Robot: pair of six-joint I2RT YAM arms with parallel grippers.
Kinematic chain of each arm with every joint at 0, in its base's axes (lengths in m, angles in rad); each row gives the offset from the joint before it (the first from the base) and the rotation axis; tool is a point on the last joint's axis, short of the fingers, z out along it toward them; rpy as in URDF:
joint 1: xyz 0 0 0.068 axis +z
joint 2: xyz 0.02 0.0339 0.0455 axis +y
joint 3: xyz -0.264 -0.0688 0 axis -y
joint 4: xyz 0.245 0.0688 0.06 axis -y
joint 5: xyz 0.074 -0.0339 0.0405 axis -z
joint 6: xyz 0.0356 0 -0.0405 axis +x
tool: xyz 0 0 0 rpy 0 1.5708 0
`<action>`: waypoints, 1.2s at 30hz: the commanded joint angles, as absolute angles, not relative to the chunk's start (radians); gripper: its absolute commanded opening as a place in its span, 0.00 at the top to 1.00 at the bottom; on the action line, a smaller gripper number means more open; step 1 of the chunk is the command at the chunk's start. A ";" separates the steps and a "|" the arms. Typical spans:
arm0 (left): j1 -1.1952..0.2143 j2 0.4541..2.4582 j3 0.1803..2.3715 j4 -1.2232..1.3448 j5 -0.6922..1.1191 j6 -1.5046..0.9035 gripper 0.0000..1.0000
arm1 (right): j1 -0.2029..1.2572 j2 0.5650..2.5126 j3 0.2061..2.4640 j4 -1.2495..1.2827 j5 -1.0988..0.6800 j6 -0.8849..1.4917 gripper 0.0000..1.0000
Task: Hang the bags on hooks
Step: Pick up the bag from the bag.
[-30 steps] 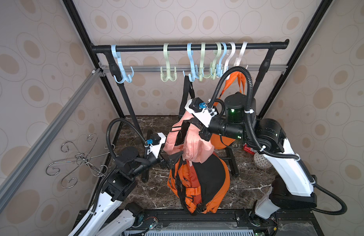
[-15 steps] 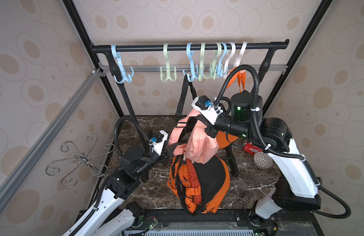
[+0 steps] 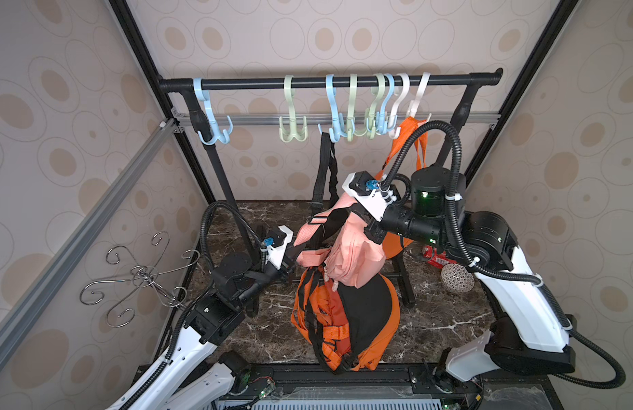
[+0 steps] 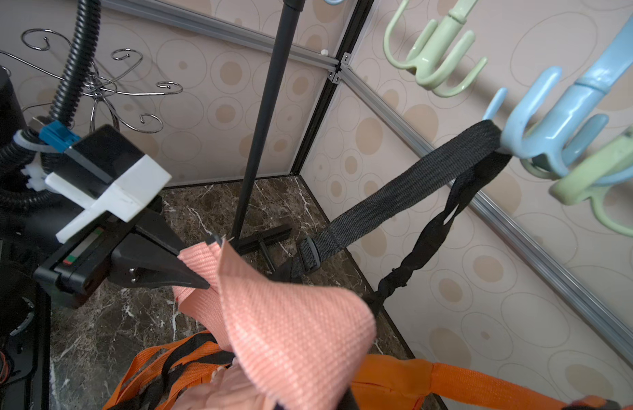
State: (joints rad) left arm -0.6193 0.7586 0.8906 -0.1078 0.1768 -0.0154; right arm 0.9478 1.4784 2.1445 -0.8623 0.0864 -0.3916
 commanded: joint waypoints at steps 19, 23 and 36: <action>-0.622 1.212 1.838 -0.442 -0.203 0.236 1.00 | 0.943 1.326 1.705 -0.433 -0.218 -0.167 1.00; -0.622 1.342 2.034 -0.500 -0.287 0.282 1.00 | 0.942 1.356 1.741 -0.364 -0.236 -0.142 1.00; -0.617 1.569 2.466 -0.603 -0.429 0.403 1.00 | 0.942 1.486 1.852 -0.281 -0.273 -0.106 1.00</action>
State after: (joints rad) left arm -0.6193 1.5341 2.3806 -0.5713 -0.3935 0.3370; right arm 0.9474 1.4776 1.8194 -0.3187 -0.2584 -0.1139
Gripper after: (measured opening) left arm 0.053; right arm 0.048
